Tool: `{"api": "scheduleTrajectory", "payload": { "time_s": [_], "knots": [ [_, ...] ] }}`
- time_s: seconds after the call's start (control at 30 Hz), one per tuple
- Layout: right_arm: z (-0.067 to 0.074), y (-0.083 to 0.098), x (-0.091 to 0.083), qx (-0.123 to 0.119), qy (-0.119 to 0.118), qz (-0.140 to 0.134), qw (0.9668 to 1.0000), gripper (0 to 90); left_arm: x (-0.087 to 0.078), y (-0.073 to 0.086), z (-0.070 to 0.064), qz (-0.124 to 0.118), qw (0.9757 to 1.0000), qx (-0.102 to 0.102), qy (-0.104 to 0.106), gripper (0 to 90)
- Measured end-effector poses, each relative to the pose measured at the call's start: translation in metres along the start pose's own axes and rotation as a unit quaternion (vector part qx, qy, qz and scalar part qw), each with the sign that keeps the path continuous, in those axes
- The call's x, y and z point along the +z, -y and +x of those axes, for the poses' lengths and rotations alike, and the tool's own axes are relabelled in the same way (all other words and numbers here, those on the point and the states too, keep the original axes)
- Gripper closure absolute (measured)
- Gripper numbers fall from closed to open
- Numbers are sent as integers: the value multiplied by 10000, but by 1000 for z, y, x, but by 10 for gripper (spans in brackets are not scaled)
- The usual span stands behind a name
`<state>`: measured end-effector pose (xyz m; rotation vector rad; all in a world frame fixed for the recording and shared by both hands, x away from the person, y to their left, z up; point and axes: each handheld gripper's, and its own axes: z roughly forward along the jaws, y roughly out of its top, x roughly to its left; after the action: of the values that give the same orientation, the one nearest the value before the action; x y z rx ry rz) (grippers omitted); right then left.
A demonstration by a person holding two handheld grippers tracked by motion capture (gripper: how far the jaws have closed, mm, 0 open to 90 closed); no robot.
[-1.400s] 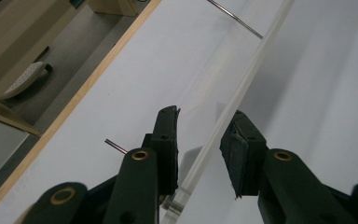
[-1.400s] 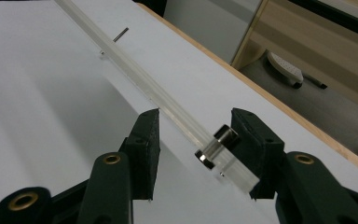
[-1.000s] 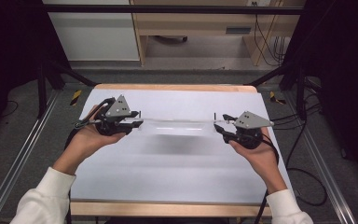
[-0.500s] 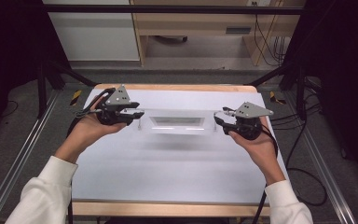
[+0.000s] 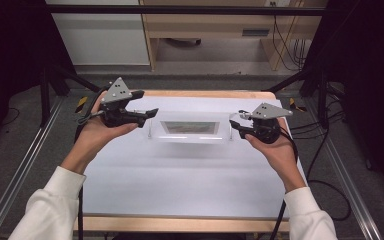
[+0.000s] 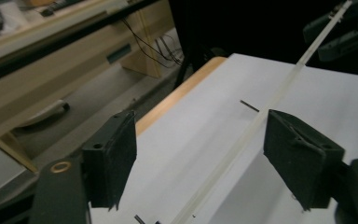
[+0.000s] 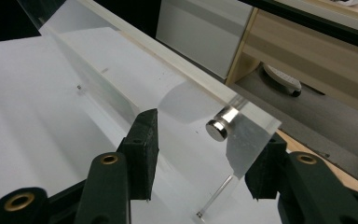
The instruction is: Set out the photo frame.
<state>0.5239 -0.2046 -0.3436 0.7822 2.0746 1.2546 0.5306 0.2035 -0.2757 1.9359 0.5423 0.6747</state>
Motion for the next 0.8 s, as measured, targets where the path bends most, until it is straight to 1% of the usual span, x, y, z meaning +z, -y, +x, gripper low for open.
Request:
{"api": "scheduleTrajectory", "payload": {
  "time_s": [0.03, 0.07, 0.17, 0.23, 0.27, 0.3, 0.33, 0.4, 0.47, 0.5, 0.53, 0.6, 0.67, 0.73, 0.77, 0.8],
  "knots": [
    [-1, -1, 1, 3, 1, 5, 10000, 522, -4, 0, 0, -54, 10000, -39, -71, 236],
    [-2, -2, 2, 30, 6, 5, 10000, 521, -8, 1, -1, -121, 9998, -114, -103, 178],
    [-4, -3, 4, 55, 12, 0, 10000, 519, -19, 9, -3, -258, 9990, -329, -177, 160],
    [-8, -5, 7, 104, 36, 12, 9999, 516, -24, 16, -4, -206, 9986, -443, -186, 136],
    [-8, -5, 7, 104, 36, 12, 9999, 516, -27, 19, -6, -182, 9984, -481, -231, 136],
    [-9, -6, 8, 123, 40, 15, 9999, 514, -29, 23, -7, -153, 9983, -492, -288, 135],
    [-10, -7, 9, 125, 49, 14, 9999, 513, -31, 27, -8, -156, 9983, -445, -355, 133],
    [-12, -8, 11, 169, 57, 23, 9998, 510, -34, 35, -9, -86, 9980, -516, -353, 123],
    [-15, -10, 13, 193, 66, 26, 9998, 508, -35, 43, -11, 36, 9981, -498, -354, 118],
    [-17, -12, 16, 227, 62, 40, 9997, 506, -36, 52, -14, 108, 9976, -597, -329, 117],
    [-17, -12, 16, 227, 62, 40, 9997, 506, -36, 52, -14, 108, 9976, -597, -329, 117],
    [-21, -13, 19, 309, 50, 31, 9995, 503, -35, 62, -15, 156, 9971, -668, -321, 116],
    [-23, -14, 20, 339, 40, 13, 9994, 501, -34, 72, -16, 231, 9965, -737, -312, 116],
    [-27, -15, 24, 443, 16, -17, 9990, 499, -31, 83, -17, 304, 9957, -818, -316, 117],
    [-27, -15, 24, 443, 16, -17, 9990, 499, -30, 88, -18, 355, 9954, -832, -325, 117],
    [-28, -15, 25, 472, 12, -25, 9989, 498, -28, 93, -18, 459, 9953, -775, -350, 116]
  ]
}}
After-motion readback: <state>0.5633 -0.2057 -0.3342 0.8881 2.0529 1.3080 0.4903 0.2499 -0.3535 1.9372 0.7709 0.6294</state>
